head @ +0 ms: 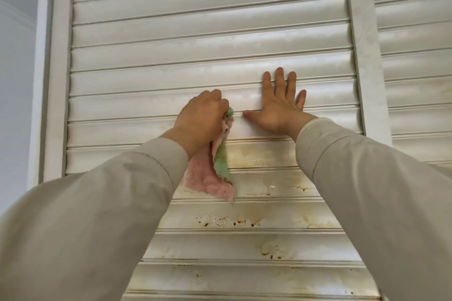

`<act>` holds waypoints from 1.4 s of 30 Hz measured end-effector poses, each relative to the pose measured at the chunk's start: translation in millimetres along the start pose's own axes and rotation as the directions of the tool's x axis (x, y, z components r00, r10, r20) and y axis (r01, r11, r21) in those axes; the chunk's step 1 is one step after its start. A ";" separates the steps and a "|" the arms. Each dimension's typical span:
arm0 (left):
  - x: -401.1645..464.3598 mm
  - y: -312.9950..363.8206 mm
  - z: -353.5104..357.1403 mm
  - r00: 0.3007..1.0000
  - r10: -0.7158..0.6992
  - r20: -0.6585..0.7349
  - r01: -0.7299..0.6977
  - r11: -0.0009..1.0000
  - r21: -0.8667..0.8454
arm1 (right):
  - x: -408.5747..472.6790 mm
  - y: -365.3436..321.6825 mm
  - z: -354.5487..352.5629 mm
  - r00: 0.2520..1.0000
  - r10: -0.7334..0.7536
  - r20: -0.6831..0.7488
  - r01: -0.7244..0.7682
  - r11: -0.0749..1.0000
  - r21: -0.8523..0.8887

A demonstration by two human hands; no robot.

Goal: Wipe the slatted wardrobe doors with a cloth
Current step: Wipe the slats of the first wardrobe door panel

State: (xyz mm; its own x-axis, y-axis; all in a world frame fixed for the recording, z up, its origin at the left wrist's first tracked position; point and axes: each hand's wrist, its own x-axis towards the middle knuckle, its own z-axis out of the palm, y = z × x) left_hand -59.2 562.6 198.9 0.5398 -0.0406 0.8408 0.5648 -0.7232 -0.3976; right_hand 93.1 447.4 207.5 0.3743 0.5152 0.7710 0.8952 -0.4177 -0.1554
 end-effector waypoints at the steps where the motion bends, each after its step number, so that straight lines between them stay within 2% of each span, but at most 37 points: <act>1: 7.6 4.6 -6.3 0.998 -0.050 0.044 0.050 0.999 0.002 | -0.2 0.0 0.1 1.000 -0.004 0.002 0.004 1.000 0.001; 4: 30.4 11.0 -21.8 0.964 -0.199 0.175 0.197 0.980 0.026 | -1.6 0.4 0.6 1.000 -0.008 -0.008 0.008 1.000 0.001; 7: 41.1 11.4 -25.1 0.929 -0.291 0.227 0.304 0.952 -0.022 | -1.1 0.9 1.4 1.000 -0.015 -0.011 0.015 1.000 0.005; 13: 49.9 28.5 -16.9 0.916 -0.362 0.172 0.392 0.900 -0.192 | 1.0 -0.1 2.9 1.000 -0.016 -0.003 0.016 1.000 0.009; 19: 61.8 61.5 -15.6 0.912 -0.378 0.161 0.408 0.874 -0.264 | 0.2 6.0 2.6 0.999 -0.027 -0.028 0.029 0.997 0.069; 24: 40.4 13.5 0.6 0.883 -0.430 0.187 0.466 0.845 -0.263 | -2.3 5.5 8.0 0.992 0.006 -0.122 0.002 0.998 0.062; 28: 2.3 -60.8 -1.7 0.811 -0.550 0.200 0.583 0.791 -0.186 | -5.6 1.8 12.2 0.981 0.052 -0.186 -0.042 0.997 0.059; 30: -21.9 -87.0 -6.6 0.763 -0.621 0.181 0.646 0.744 -0.170 | -6.2 -6.0 12.4 0.979 0.089 -0.182 -0.078 0.995 0.067; 33: -46.3 -80.5 -6.2 0.714 -0.691 0.116 0.695 0.678 -0.240 | -7.8 -25.0 11.1 0.978 0.167 -0.121 -0.157 0.983 0.090; 35: -50.8 -56.0 1.1 0.753 -0.657 0.037 0.646 0.727 -0.234 | -10.7 -43.2 16.8 0.979 0.190 -0.077 -0.179 0.975 0.128; 38: -49.2 -23.2 25.4 0.885 -0.463 -0.049 0.445 0.872 -0.206 | -19.0 -68.0 41.7 0.983 0.176 -0.056 -0.165 0.973 0.163; 42: -62.9 -23.2 41.1 0.933 -0.325 -0.154 0.301 0.940 -0.157 | -18.0 -76.6 58.8 0.973 0.203 -0.105 -0.188 0.972 0.138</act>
State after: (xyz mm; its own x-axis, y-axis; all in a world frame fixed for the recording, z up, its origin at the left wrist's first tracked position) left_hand -80.6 610.3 140.1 0.2244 0.0909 0.9703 0.5961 -0.8004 -0.0628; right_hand 32.0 514.1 169.3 0.5207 0.3379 0.7840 0.8336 -0.3995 -0.3814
